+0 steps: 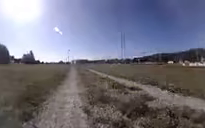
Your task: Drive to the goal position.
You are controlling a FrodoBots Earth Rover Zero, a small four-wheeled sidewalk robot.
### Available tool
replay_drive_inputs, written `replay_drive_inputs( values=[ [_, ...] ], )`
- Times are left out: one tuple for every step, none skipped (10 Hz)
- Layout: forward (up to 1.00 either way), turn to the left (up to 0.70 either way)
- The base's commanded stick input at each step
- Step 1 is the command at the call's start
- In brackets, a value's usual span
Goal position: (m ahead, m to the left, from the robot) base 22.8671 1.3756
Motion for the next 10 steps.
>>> replay_drive_inputs(
  values=[
    [0.5,0.18],
    [0.5,0.1],
    [0.5,0.2],
    [0.5,0.5],
    [0.5,0.5],
    [0.5,0.5],
    [0.5,0.5],
    [0.5,0.5],
    [0.5,0.44],
    [0.5,0.02]
  ],
)
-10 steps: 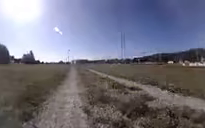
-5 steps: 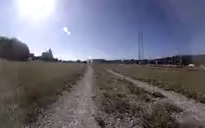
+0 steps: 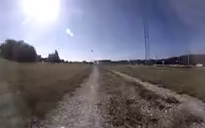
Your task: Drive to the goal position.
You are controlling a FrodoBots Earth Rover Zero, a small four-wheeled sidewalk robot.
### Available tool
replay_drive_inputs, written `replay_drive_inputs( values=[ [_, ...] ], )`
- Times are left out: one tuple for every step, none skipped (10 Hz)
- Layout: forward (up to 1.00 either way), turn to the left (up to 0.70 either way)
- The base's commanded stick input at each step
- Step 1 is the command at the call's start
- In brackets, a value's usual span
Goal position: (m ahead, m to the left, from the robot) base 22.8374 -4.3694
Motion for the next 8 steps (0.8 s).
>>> replay_drive_inputs(
  values=[
    [0.5,0.0],
    [0.5,0.0],
    [0.5,0.0],
    [0.5,0.0],
    [0.5,0.0],
    [0.5,0.0],
    [0.5,0.0],
    [0.5,0.0]
  ],
)
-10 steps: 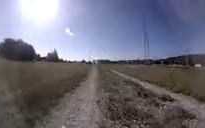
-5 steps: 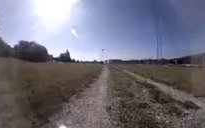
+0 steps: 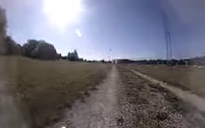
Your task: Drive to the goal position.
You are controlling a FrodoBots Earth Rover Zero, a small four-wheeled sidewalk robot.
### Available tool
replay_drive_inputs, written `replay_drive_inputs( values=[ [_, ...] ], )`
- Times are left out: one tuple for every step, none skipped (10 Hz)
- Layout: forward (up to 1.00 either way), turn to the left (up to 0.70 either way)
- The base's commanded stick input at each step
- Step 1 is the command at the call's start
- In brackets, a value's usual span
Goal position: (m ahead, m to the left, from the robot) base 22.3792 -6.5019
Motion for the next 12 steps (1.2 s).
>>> replay_drive_inputs(
  values=[
    [0.5,0.0],
    [0.5,0.0],
    [0.5,0.0],
    [0.5,0.0],
    [0.5,-0.25],
    [0.5,-0.5],
    [0.5,-0.5],
    [0.5,-0.5],
    [0.5,-0.5],
    [0.5,-0.5],
    [0.5,-0.46],
    [0.5,-0.21]
  ],
)
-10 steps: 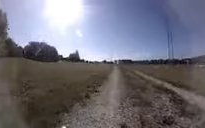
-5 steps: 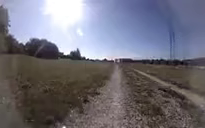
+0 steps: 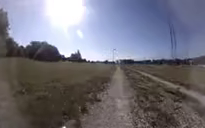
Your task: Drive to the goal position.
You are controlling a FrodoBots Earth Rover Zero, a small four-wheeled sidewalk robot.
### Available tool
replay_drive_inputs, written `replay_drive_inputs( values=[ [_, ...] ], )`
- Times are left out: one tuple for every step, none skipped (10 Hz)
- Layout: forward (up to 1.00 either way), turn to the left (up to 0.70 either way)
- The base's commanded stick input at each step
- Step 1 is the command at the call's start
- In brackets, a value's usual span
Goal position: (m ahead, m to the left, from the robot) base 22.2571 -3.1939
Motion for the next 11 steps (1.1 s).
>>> replay_drive_inputs(
  values=[
    [0.5,0.0],
    [0.5,0.0],
    [0.5,0.0],
    [0.5,0.0],
    [0.5,0.0],
    [0.5,0.0],
    [0.5,0.0],
    [0.5,0.0],
    [0.5,0.0],
    [0.5,0.0],
    [0.5,0.0]
  ],
)
